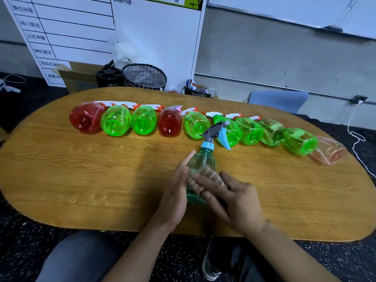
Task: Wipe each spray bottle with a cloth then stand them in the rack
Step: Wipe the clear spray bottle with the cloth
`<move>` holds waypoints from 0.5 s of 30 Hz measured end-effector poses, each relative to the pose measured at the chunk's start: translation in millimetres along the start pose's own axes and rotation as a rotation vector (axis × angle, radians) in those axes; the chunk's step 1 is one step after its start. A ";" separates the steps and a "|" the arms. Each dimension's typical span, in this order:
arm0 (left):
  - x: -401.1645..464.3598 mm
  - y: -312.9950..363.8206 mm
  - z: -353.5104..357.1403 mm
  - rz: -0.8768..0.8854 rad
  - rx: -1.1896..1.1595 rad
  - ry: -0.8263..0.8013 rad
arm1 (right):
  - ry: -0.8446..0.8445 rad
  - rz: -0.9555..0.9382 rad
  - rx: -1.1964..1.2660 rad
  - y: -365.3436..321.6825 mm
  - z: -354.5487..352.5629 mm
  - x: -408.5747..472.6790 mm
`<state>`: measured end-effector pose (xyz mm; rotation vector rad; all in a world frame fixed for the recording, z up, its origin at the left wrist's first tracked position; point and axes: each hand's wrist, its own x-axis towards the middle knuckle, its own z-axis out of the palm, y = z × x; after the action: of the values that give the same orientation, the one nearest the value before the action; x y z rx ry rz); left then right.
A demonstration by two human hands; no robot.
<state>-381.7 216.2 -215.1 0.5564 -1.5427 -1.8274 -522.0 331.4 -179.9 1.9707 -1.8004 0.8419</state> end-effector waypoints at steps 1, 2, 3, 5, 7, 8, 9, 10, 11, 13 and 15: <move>-0.4 -0.2 0.6 -0.002 0.012 0.010 | 0.021 0.113 0.012 2.5 -1.1 7.1; -0.8 -0.8 1.0 -0.002 0.017 0.014 | 0.039 0.227 0.024 4.1 -0.4 14.1; -1.7 -1.0 1.0 -0.002 0.024 0.013 | 0.055 0.319 0.031 4.7 2.3 19.5; -2.2 -1.6 -0.3 -0.016 0.017 0.018 | 0.080 0.401 0.063 2.3 10.8 23.1; -1.3 -2.8 -2.2 -0.023 -0.002 0.025 | 0.078 0.364 0.131 -4.9 14.8 18.4; -0.8 -2.8 -2.8 -0.027 -0.009 0.031 | 0.059 0.304 0.153 -8.6 14.7 12.2; -0.7 -1.5 -2.8 -0.030 -0.017 0.037 | 0.035 0.218 0.149 -12.0 14.2 4.3; -0.5 -0.5 -2.4 -0.029 -0.033 0.035 | 0.010 0.119 0.125 -14.5 14.2 -4.1; -0.6 0.4 -2.3 -0.025 -0.041 0.026 | -0.011 0.033 0.096 -15.5 14.1 -11.2; -0.3 0.9 -0.9 -0.023 -0.044 0.010 | -0.024 -0.061 0.057 -14.1 11.3 -16.5; -0.7 0.6 0.5 -0.035 -0.045 0.004 | 0.007 -0.066 0.020 -7.5 8.2 -11.6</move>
<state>-381.4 216.9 -214.6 0.5690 -1.4938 -1.8811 -513.3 336.4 -192.4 2.0252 -1.7191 0.8485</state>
